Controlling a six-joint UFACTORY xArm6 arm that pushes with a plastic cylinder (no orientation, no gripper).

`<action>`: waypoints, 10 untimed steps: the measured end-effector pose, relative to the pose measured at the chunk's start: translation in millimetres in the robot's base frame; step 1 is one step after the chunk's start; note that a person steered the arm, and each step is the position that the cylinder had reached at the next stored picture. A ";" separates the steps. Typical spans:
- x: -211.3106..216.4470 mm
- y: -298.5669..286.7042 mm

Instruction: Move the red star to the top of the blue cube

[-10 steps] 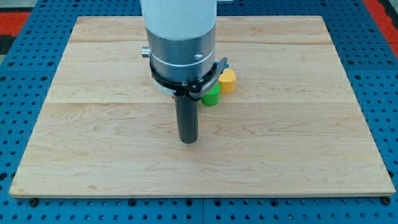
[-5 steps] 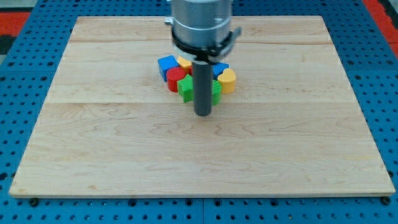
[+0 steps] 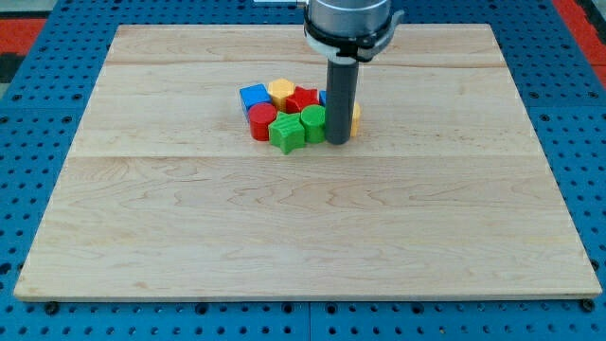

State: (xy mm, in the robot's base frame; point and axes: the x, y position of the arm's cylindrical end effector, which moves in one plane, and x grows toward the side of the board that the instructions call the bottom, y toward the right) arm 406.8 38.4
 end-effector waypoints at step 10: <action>-103.9 -141.5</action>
State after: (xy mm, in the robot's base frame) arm 302.9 -103.0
